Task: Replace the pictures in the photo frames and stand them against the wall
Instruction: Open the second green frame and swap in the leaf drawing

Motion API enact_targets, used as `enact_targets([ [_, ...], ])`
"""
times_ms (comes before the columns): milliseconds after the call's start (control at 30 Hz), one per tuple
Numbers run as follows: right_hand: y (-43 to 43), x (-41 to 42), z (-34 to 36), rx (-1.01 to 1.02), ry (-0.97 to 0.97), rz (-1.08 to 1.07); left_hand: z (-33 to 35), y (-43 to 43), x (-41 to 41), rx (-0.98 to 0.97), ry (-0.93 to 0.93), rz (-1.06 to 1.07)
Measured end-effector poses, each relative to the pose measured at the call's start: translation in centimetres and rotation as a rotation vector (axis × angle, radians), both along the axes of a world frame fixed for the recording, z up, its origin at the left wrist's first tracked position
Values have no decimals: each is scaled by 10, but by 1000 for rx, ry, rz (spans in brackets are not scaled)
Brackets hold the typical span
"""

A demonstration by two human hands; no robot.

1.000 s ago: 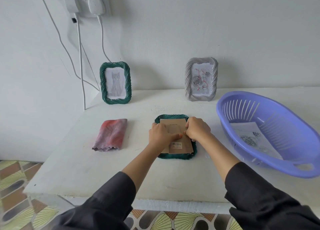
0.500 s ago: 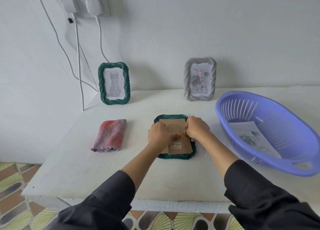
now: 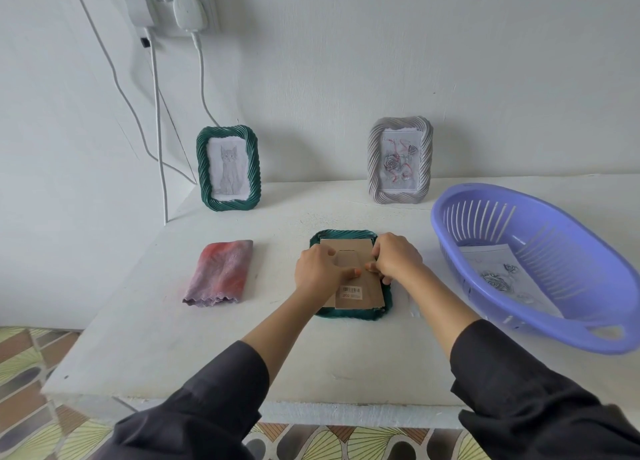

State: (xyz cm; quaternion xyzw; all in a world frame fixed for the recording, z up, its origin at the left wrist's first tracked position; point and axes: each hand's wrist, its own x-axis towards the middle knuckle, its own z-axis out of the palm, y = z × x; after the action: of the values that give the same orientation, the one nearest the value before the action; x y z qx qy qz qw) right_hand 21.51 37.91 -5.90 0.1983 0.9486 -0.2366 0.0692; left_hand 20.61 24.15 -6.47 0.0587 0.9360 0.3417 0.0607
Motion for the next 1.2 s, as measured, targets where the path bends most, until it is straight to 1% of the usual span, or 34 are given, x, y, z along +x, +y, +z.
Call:
enact_targets([
  [200,-3,-2,0,42,14,-2,-2,-3,0,1,-4,7],
  [600,-11,0,7,219,39,39,-7,-7,-5,-91,12,-44],
  [700,-10,0,6,154,41,21,-7,-9,-5,-69,-3,-64],
  [800,-6,2,3,45,90,-32,1,-17,-5,59,14,-30],
  [867,-1,7,1,-16,135,-68,5,-26,-7,88,53,20],
  [933,4,15,0,-62,150,-101,5,-35,-8,65,8,46],
  [1033,7,31,-6,-94,54,-76,4,-46,-3,-3,-114,58],
  [1100,5,41,-10,-97,-4,-51,4,-49,4,-29,-147,48],
  [1200,0,50,-14,-99,-1,-64,2,-49,14,6,-162,43],
])
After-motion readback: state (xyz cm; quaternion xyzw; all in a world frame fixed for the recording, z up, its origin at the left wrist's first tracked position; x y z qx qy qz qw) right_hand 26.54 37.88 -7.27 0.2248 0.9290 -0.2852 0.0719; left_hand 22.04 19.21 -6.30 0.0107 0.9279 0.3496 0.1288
